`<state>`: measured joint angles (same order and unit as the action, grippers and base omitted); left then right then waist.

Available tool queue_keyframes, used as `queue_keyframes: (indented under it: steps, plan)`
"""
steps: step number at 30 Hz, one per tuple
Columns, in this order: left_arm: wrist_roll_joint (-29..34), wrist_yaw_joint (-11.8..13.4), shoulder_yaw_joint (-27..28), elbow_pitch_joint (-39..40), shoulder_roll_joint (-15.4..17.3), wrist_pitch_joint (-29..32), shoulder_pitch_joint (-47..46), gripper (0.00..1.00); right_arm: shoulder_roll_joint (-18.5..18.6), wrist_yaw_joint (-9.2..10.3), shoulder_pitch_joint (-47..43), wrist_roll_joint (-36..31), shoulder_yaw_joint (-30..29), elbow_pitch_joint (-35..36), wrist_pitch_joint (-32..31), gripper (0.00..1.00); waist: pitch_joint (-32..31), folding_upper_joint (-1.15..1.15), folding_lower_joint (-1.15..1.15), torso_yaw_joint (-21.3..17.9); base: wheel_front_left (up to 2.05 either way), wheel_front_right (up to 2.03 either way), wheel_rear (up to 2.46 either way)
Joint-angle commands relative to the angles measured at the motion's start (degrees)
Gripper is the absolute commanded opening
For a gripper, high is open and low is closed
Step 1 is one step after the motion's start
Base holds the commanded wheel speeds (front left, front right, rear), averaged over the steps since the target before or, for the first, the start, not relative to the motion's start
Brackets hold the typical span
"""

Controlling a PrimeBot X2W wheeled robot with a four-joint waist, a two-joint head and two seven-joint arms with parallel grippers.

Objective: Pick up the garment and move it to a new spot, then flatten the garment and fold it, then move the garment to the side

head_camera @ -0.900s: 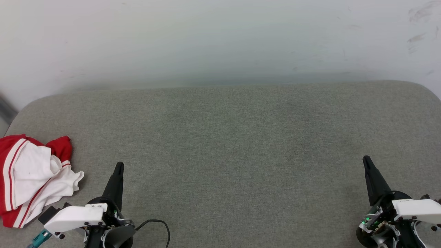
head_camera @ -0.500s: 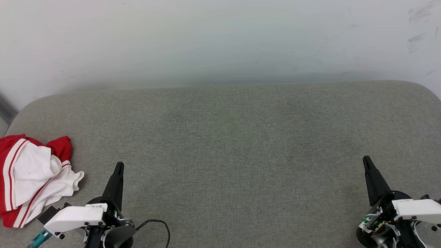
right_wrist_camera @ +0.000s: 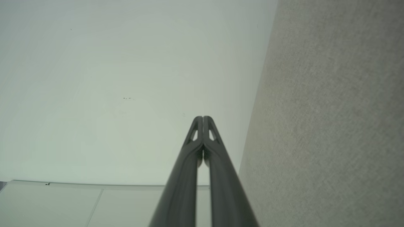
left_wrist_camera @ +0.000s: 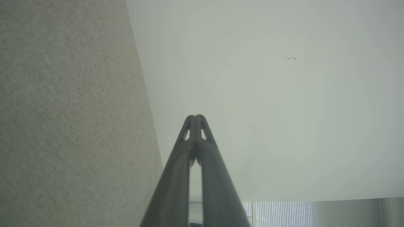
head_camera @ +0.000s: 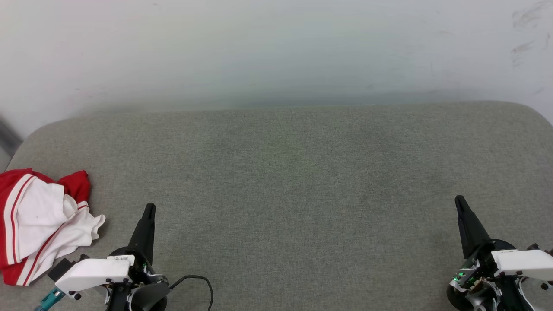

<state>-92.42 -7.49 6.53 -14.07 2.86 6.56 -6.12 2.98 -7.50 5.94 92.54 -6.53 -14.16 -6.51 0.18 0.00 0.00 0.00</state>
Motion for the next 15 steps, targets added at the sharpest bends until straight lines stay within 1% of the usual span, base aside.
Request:
queue_keyframes:
  steps: [1,4,5,7,15]
  plan:
    - [0.0,-0.2,0.1,0.0,-0.1,0.1,-0.3,0.00,-0.2,0.02,0.7,-0.3,0.0,-0.1,0.0,0.00,0.0,0.00,0.00,0.0,0.00,0.00,0.00]
    - [0.0,-0.2,0.1,0.0,-0.1,0.1,-0.3,0.00,-0.2,0.02,0.7,-0.3,0.0,-0.1,0.0,0.00,0.0,0.00,0.00,0.0,0.00,0.00,0.00]
    - [0.0,0.0,0.0,0.0,0.0,0.0,0.0,1.00,0.0,0.00,0.0,0.0,0.0,0.0,0.0,1.00,0.0,0.00,0.00,0.0,0.00,0.00,0.00]
    - [0.0,0.0,-0.2,-1.0,-0.1,-0.1,0.7,1.00,0.0,0.01,-0.9,0.0,0.1,-0.9,0.1,1.00,0.0,0.00,0.00,0.0,0.00,0.00,0.00]
    - [0.0,0.0,-3.2,1.2,-0.1,-2.3,0.4,1.00,0.0,0.01,-1.5,-0.7,1.3,1.3,2.2,1.00,0.0,0.00,0.00,0.0,0.00,0.00,0.00]
